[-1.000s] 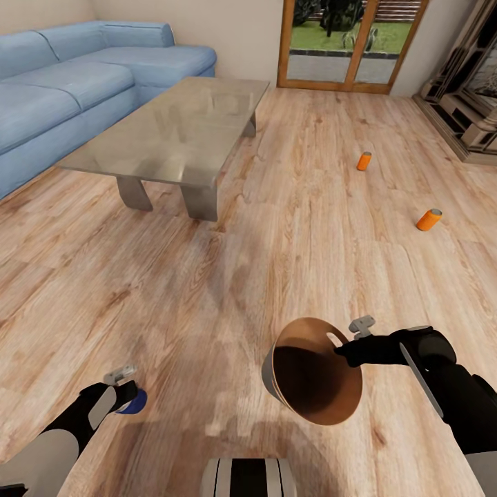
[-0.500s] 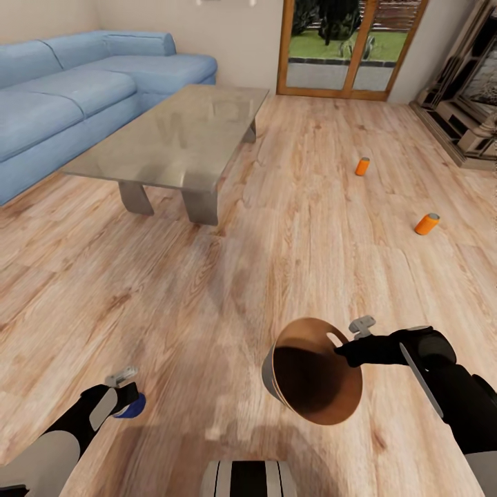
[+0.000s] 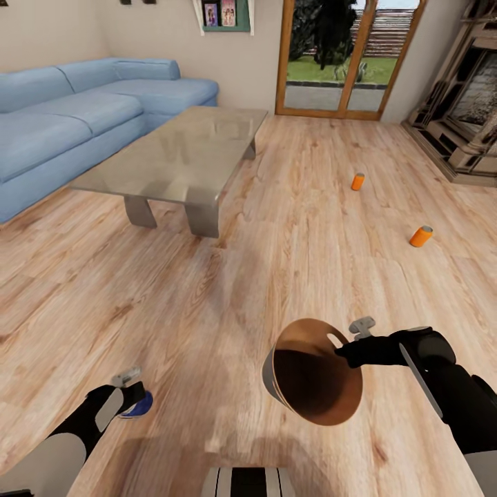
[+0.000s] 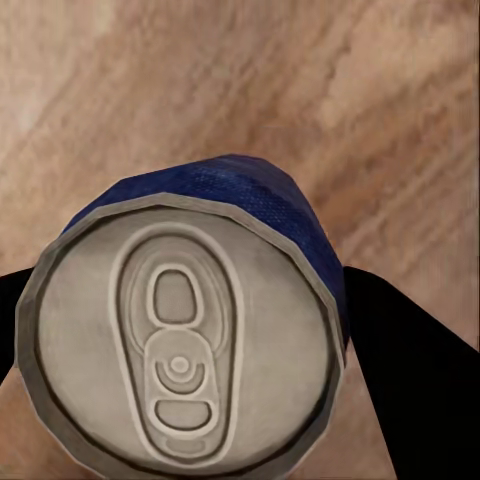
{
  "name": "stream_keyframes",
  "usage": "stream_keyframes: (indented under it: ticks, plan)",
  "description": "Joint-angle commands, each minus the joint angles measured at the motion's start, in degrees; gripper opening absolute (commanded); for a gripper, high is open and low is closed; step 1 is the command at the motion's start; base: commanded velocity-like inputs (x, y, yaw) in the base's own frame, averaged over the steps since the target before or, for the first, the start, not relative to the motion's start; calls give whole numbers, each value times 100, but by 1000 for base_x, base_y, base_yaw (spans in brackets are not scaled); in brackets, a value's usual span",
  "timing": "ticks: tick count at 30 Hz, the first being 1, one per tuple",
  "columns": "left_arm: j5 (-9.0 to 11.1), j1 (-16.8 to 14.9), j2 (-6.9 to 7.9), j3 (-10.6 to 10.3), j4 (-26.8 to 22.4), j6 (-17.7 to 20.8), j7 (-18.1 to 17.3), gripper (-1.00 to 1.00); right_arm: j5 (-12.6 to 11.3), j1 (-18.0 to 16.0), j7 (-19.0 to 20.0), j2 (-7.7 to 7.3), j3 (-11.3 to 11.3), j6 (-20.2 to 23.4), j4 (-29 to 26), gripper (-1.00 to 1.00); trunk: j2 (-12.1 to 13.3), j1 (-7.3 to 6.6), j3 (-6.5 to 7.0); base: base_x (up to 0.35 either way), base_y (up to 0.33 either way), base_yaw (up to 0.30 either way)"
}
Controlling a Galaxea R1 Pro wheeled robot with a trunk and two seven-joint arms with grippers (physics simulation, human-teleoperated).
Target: Put the three can of soda from the living room inside the tash can in the kitchen.
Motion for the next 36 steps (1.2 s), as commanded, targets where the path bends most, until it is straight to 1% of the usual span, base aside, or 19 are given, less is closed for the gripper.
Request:
stream_keyframes:
  ticks: [1,3,4,6,7,8,9,11,13,15,16,17,18,20,24,27,31,34,36]
  plan:
    - [-18,5,-18,1,-45,9,-6,-100,-162,-2,38,3,0,59,5,-100,2,-2,23,0,0,0]
    - [-12,117,-130,3,-424,77,8,-100,-156,-14,31,10,-10,59,59,-100,4,-8,67,0,0,0]
    - [-13,222,-244,5,-797,199,26,-100,-151,-22,20,18,-30,59,148,-100,6,-10,89,0,0,0]
    - [-17,416,-558,5,-1705,759,85,-100,-126,-75,-7,31,-121,59,537,-100,8,-15,134,0,0,0]
    - [-21,444,-656,3,-1920,910,120,-100,-122,-110,-11,30,-141,59,655,-100,10,-18,156,0,0,0]
    - [-37,485,-887,-3,-2343,1168,237,-100,-115,-216,-20,29,-174,59,886,-100,11,-20,178,0,0,0]
    - [-38,525,-1254,-41,-3048,1477,530,-100,-109,-370,-38,28,-206,59,1214,-100,12,-23,200,0,0,0]
    - [-7,550,-1542,-383,-3903,1950,812,-100,-105,-511,-170,28,-226,59,1555,-100,15,-28,244,0,0,0]
    - [128,567,-1644,-695,-4547,2240,931,-100,-103,-580,-373,28,-233,59,1694,-100,18,-33,289,0,0,0]
    - [509,581,-1692,-889,-5077,2407,1019,-100,-108,-617,-604,34,-236,59,1806,-100,20,-39,333,0,0,0]
    - [851,602,-1706,-1004,-5331,2476,1068,-100,-115,-631,-732,41,-238,59,1870,-100,22,-41,355,0,0,0]
    - [1478,691,-1683,-1409,-5797,2566,1267,-100,-117,-650,-917,72,-238,59,1971,-100,23,-44,377,0,0,0]
    - [1606,710,-1679,-1510,-5937,2584,1352,-100,-114,-656,-984,84,-235,59,2015,-100,24,-46,400,0,0,0]
    - [1730,726,-1690,-1612,-6169,2622,1437,-100,-121,-671,-1207,111,-229,59,2149,-100,27,-51,444,0,0,0]
    - [2140,737,-1713,-1824,-6549,2848,1514,-100,-147,-821,-1954,372,-229,59,2438,-100,32,-62,532,0,0,0]
    - [2487,683,-1730,-2201,-6613,2906,1573,-100,-156,-862,-2243,508,-226,59,2523,-100,36,-69,599,0,0,0]
    - [2590,612,-1749,-2424,-6620,2925,1740,-100,-149,-873,-2326,632,-225,59,2546,-100,42,-80,688,0,0,0]
    - [2611,572,-1771,-2567,-6559,2937,1810,-100,-142,-875,-2480,831,-232,59,2551,-100,46,-88,754,0,0,0]
    - [2618,479,-1785,-2794,-6418,2944,1827,-100,-149,-876,-2789,977,-239,59,2552,-100,48,-93,798,0,0,0]
